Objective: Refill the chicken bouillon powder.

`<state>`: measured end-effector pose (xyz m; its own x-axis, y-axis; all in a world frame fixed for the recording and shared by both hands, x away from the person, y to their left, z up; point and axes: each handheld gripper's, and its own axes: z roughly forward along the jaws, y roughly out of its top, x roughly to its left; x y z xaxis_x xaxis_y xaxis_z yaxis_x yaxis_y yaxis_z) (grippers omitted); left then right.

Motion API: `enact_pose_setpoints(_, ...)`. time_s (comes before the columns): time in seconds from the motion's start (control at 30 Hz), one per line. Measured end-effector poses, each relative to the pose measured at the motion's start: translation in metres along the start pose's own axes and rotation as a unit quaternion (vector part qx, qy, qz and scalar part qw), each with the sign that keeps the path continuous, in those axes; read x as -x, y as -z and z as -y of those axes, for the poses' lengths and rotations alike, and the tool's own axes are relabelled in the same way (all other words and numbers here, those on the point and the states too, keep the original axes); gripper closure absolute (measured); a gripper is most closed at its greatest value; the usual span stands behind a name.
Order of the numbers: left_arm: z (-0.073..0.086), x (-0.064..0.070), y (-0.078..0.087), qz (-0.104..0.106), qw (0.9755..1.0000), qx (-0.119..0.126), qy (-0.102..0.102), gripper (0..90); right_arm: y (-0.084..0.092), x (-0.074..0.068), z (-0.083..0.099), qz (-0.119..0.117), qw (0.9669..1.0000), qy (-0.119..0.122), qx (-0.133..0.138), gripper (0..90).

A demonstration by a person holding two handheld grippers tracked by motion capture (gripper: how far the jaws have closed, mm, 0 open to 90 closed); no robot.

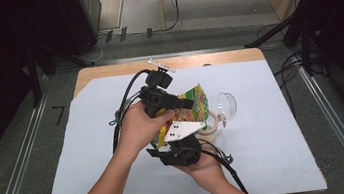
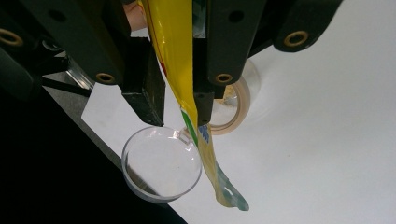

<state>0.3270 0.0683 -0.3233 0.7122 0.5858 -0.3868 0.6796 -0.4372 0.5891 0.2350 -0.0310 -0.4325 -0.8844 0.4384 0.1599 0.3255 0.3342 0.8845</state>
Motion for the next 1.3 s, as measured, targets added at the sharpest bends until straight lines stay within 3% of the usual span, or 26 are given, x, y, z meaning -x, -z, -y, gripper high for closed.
enact_pose_setpoints(0.57, 0.001, 0.002, -0.002, 0.003, 1.0000, -0.001, -0.003, 76.2, -0.001, 0.001, 0.003, 0.004, 1.0000, -0.004, 0.004, 65.7)
enact_pose_setpoints(0.77, -0.001, -0.002, 0.005, 0.008, 0.9995, 0.029, -0.005, 74.8, 0.002, 0.005, -0.003, 0.011, 0.9998, 0.015, 0.002, 64.9)
enact_pose_setpoints(0.9, -0.003, -0.004, 0.003, 0.006, 0.9998, 0.018, -0.001, 74.8, 0.001, 0.005, -0.005, 0.007, 0.9999, 0.013, 0.000, 64.7)
enact_pose_setpoints(1.1, -0.015, -0.013, 0.002, 0.013, 0.9999, 0.003, 0.009, 75.1, -0.001, 0.012, -0.012, -0.001, 0.9999, -0.009, -0.007, 64.9)
enact_pose_setpoints(1.3, -0.014, -0.022, 0.001, 0.014, 0.9997, 0.006, 0.018, 75.3, -0.007, 0.016, -0.015, -0.004, 0.9999, -0.011, -0.012, 64.9)
